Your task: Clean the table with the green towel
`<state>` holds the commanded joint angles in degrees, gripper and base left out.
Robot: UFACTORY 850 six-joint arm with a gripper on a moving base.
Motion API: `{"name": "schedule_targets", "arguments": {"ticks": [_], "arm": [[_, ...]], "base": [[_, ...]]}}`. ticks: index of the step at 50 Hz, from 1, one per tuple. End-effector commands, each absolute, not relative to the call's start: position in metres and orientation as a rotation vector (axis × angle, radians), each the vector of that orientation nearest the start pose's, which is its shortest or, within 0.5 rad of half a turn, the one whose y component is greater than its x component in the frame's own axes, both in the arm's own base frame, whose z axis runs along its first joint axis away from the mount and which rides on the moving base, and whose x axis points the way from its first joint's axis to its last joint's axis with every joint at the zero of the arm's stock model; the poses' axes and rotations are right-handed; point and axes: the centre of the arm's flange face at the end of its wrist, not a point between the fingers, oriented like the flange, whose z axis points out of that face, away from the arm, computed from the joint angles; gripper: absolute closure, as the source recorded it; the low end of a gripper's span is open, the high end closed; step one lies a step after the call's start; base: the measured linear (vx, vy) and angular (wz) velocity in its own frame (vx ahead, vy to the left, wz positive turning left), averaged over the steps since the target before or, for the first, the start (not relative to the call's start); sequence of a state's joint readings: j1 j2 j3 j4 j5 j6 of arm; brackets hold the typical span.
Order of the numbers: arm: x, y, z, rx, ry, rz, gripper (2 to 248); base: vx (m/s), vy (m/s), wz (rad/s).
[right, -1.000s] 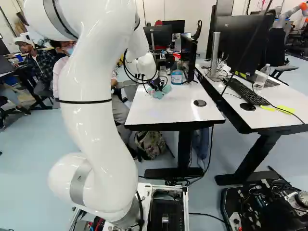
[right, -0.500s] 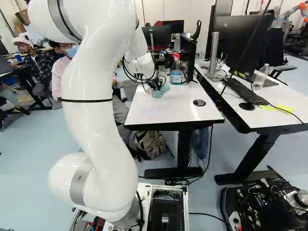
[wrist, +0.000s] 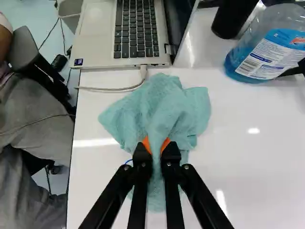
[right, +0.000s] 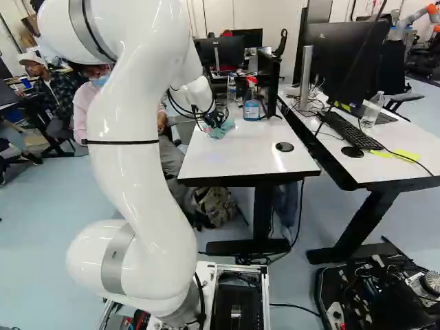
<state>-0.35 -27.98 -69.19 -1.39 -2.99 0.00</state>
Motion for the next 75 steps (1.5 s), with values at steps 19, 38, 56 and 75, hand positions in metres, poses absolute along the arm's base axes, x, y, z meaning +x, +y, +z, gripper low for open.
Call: {"name": "schedule_targets", "arguments": {"ticks": [19, 38, 56, 75], "arm": [[0.621, 0.026, 0.417, -2.966, -0.098, -1.016, 213], [0.588, 0.024, 0.419, -2.978, -0.096, -0.983, 213], [0.558, 0.004, 0.421, -2.997, -0.047, -0.961, 213], [0.545, -0.026, 0.421, -3.016, 0.035, -0.955, 213]], "base": [[0.0, 0.0, 0.0], [0.0, 0.0, 0.0], [0.0, 0.0, 0.0], [0.0, 0.0, 0.0]]}}
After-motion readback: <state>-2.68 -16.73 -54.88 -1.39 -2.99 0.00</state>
